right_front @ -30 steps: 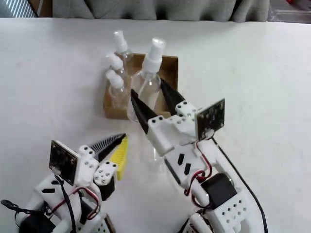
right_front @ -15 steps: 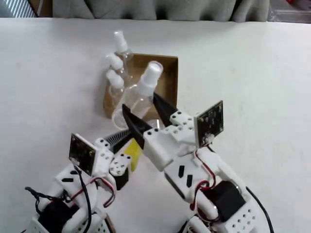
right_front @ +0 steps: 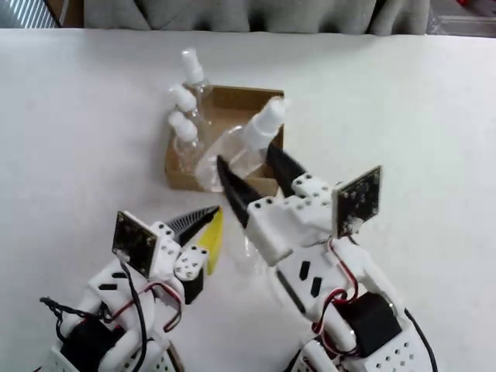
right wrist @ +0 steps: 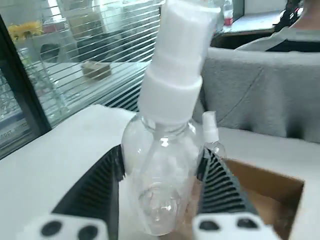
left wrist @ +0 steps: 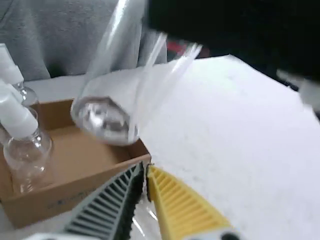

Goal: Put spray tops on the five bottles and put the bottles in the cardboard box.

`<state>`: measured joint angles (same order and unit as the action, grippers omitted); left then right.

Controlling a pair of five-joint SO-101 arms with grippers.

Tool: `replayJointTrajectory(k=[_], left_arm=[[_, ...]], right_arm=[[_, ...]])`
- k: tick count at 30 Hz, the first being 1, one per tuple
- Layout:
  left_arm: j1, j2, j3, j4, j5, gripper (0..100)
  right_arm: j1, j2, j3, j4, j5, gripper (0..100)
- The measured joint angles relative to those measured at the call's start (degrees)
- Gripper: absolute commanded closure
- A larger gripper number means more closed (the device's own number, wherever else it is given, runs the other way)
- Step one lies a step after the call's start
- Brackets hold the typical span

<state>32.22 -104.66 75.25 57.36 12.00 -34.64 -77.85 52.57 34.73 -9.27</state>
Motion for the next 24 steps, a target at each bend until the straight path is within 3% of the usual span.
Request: replayJointTrajectory(k=[3, 7, 14, 24], left_arm=[[-3.2, 0.0, 0.0, 4.0, -0.4, 98], [-15.8, -0.1, 3.2, 4.7, -6.3, 98], [-37.3, 0.6, 15.4, -4.1, -9.3, 98], [-46.1, 0.4, 21.8, -11.3, -9.4, 98]], right_arm=[[4.1, 0.0, 0.0, -1.6, 1.5, 98.4], [6.2, 0.0, 1.0, -3.0, 1.8, 98.4], [11.1, 10.3, 6.9, -16.0, 2.0, 98.4], [14.2, 31.1, 7.6, -33.0, 2.0, 98.4]])
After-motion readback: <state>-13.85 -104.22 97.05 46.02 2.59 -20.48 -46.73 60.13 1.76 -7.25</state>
